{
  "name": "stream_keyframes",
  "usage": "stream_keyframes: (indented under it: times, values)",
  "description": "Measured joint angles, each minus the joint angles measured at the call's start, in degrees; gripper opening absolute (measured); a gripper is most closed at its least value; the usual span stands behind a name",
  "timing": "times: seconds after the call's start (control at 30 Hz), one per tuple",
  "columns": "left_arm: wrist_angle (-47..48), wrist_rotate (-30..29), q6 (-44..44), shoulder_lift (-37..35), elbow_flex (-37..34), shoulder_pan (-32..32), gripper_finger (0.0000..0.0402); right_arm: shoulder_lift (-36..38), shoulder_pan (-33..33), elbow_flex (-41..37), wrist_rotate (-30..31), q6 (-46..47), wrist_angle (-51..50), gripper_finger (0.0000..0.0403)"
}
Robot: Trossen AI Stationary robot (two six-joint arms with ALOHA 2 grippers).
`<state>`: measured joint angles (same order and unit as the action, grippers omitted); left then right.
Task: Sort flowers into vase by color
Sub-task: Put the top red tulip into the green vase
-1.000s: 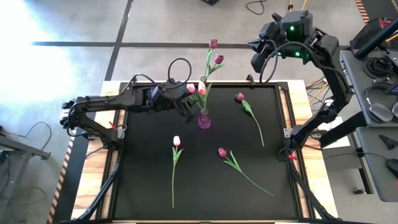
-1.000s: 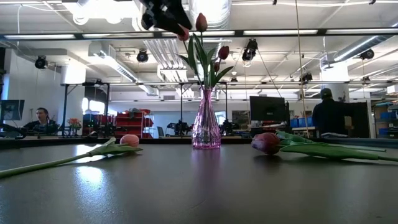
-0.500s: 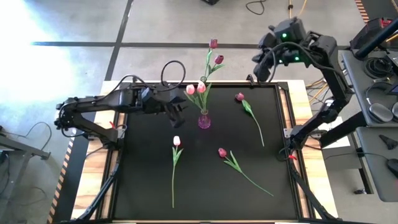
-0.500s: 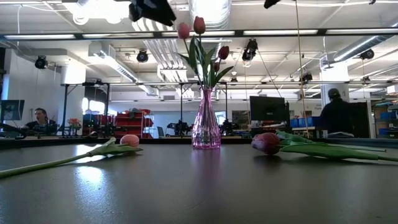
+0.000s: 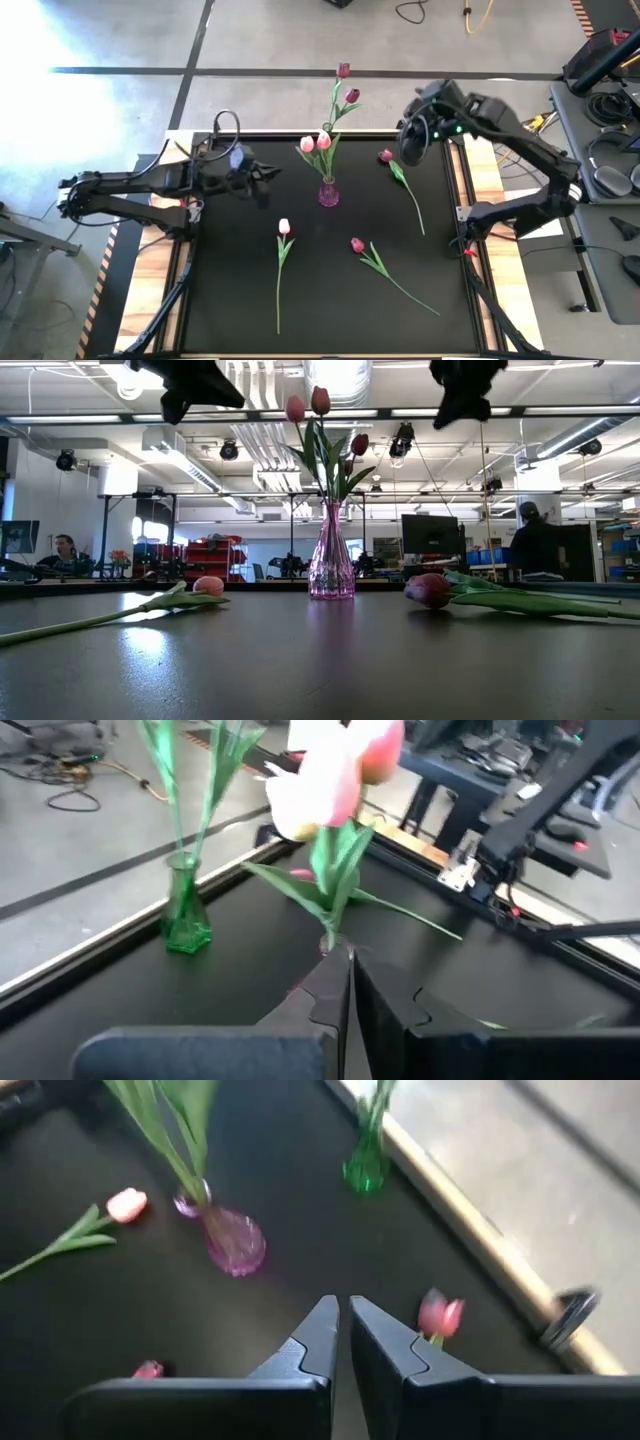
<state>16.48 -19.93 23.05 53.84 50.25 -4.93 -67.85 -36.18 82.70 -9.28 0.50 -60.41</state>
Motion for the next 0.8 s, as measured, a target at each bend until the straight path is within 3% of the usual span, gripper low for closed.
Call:
stream_keyframes:
  times: [0.17,0.37,0.6,0.8]
  values:
    - [-0.2,-1.0,-1.3,-2.4,-1.1,-0.1,0.0001,1.8,-1.5,-13.4,0.3,5.9,3.4,0.0031]
    - [0.0,-1.0,-3.0,-3.2,-1.1,-0.1,0.0000,-0.5,-4.4,-23.5,2.2,10.8,7.0,0.0098]
    - [1.1,-1.0,-3.0,-2.6,-1.1,-0.2,0.0000,-8.7,-9.6,-27.2,3.2,10.1,11.7,0.0188]
    - [2.8,-1.0,-2.7,-2.7,-1.2,-0.2,0.0000,-18.1,-11.6,-27.7,-0.4,8.0,15.7,0.0213]
